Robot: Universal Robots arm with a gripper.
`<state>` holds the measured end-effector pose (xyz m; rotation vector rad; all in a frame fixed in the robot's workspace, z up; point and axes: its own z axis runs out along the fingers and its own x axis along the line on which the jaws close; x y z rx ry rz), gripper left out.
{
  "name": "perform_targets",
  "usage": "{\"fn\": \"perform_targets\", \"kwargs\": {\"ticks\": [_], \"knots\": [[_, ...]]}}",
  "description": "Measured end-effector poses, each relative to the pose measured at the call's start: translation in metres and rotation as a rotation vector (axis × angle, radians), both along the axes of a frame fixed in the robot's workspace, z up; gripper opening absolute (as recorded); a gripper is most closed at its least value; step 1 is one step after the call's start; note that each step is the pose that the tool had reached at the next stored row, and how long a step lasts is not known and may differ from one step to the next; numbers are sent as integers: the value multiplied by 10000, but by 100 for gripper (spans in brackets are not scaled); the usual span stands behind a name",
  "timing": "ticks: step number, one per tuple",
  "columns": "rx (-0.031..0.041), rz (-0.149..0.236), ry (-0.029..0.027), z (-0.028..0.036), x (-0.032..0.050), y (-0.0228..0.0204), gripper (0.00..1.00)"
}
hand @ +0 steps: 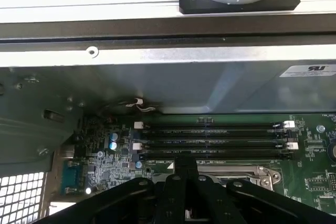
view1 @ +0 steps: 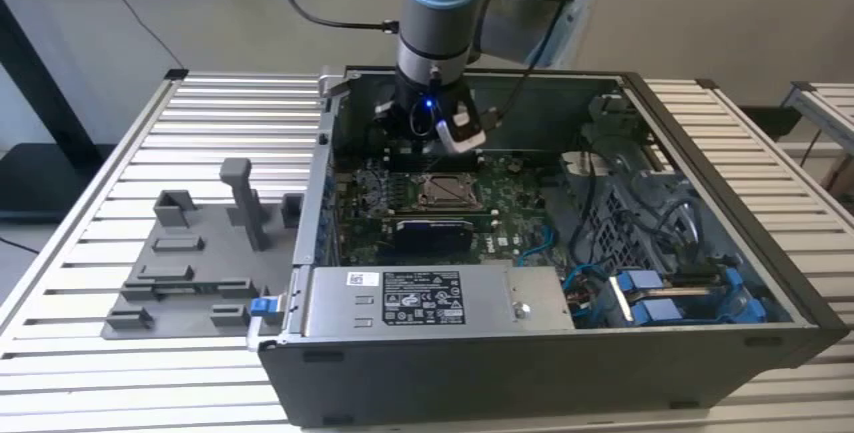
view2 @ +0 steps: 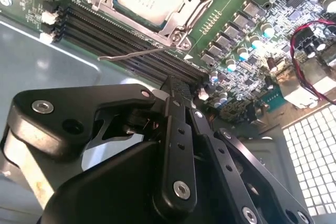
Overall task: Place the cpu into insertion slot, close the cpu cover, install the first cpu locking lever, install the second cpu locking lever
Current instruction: 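Install the first cpu locking lever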
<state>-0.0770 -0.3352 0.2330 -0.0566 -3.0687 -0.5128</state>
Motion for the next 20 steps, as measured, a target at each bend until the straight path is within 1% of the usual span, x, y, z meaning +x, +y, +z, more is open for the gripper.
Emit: {"fn": "perform_targets", "kwargs": {"ticks": [8, 20], "knots": [[5, 0, 0, -69, 2, 0, 11], [5, -1, -1, -161, 32, 0, 11]]}}
